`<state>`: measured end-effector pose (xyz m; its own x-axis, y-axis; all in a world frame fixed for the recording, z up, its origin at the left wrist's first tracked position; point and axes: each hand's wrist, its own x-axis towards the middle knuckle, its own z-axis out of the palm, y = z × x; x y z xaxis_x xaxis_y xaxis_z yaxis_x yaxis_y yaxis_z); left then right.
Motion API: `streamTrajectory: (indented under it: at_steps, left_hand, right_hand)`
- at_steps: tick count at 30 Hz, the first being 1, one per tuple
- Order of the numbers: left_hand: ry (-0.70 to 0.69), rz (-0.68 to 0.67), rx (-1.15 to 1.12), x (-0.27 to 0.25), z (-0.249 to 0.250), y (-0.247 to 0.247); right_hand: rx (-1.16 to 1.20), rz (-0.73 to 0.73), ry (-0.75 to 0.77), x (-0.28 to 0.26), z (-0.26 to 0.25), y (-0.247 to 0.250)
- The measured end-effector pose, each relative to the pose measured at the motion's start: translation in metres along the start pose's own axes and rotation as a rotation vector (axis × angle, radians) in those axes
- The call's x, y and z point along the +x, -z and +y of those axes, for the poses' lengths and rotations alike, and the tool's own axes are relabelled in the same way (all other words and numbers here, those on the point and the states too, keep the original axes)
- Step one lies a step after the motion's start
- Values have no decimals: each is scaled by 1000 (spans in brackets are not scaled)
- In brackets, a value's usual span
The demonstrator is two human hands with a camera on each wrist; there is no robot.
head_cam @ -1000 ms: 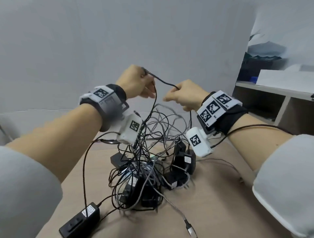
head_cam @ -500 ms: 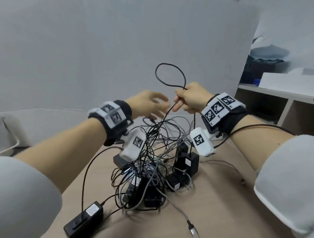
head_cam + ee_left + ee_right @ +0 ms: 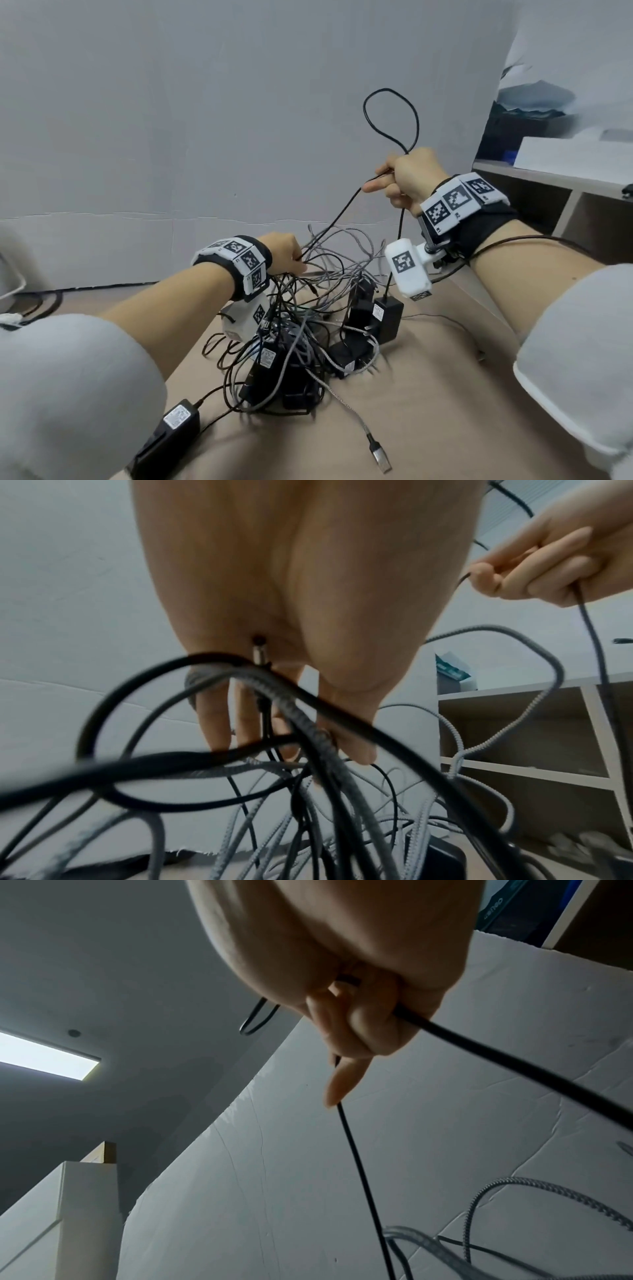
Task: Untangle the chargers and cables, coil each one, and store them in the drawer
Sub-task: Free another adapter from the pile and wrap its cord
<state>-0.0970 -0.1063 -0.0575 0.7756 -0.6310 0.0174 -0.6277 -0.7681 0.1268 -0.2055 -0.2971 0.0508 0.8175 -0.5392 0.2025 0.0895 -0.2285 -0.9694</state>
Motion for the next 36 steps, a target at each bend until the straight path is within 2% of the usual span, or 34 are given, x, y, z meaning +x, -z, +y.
streamTrajectory:
  at_steps: [3,6,8,14,18,20,22,28,33,35,36]
  left_hand:
    - [4,8,-30,0,-2,6]
    - [-29,185,-239,-1,-6,24]
    - [-57,289,-357,-2,-7,39]
    - [-150,422,-826,-9,8,88]
    - [-288,395,-932,-20,26,113]
    - [-366,349,-1070,-25,36,119]
    - [-429,291,-1189,-27,43,121]
    - [-475,178,-1362,-23,46,110]
    - [-503,108,-1469,-22,55,103]
    - [-478,159,-1495,-21,61,104]
    - [-437,239,-1498,-22,63,104]
  right_hand:
    - [24,31,27,2,-5,6]
    - [50,63,63,3,-10,13]
    - [48,28,63,2,-13,17]
    - [-35,-159,56,-7,-7,8]
    - [-53,-357,81,-18,-5,-4]
    - [-72,-480,111,-25,-5,-8]
    - [-95,-529,138,-28,-6,-11]
    - [-167,-459,157,-27,-4,-5]
    - [-181,-460,196,-28,-1,-3]
    - [-190,-390,201,-26,-1,-2]
    - [-191,-333,192,-24,-2,0]
